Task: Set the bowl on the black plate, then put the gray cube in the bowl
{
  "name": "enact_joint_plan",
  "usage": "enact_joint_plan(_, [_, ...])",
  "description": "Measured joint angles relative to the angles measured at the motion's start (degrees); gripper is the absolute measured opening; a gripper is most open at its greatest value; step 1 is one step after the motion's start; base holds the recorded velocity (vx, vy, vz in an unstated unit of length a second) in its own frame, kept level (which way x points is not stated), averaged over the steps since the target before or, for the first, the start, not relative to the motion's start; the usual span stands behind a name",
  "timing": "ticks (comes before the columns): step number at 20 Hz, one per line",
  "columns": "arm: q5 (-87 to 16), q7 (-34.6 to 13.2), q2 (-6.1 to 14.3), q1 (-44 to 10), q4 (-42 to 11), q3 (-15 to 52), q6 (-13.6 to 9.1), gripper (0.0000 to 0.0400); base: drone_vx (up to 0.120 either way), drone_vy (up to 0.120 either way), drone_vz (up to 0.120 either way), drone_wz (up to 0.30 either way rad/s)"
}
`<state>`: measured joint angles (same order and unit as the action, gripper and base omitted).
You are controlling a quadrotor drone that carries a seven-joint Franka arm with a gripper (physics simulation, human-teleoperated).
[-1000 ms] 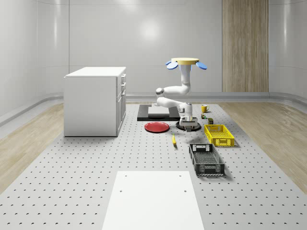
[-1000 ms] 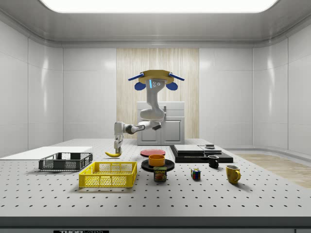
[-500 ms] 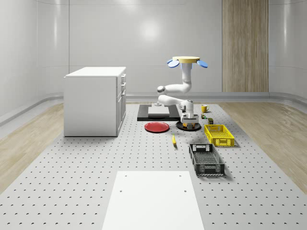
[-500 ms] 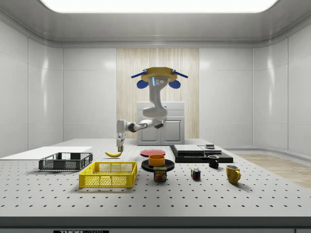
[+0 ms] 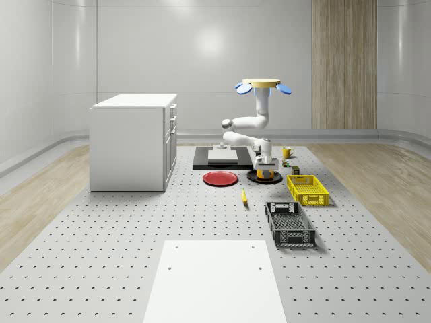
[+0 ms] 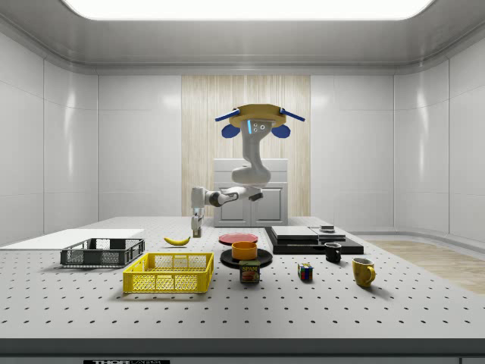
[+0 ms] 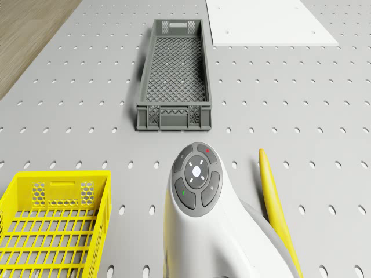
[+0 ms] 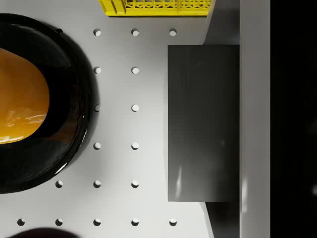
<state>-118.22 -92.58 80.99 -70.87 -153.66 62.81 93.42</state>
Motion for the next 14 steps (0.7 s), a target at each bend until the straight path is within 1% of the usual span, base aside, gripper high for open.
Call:
enact_joint_plan(10, [0.1, -0.1, 0.2, -0.1, 0.0, 0.0, 0.1, 0.025, -0.12, 0.0, 0.0, 0.0])
enact_joint_plan(11, [0.1, -0.1, 0.2, -0.1, 0.0, 0.0, 0.1, 0.025, -0.12, 0.0, 0.04, 0.0])
enact_joint_plan(13, [0.1, -0.1, 0.2, -0.1, 0.0, 0.0, 0.2, 0.025, -0.12, 0.0, 0.12, 0.0])
enact_joint_plan(14, [0.1, -0.1, 0.2, -0.1, 0.0, 0.0, 0.2, 0.025, -0.12, 0.0, 0.04, 0.0])
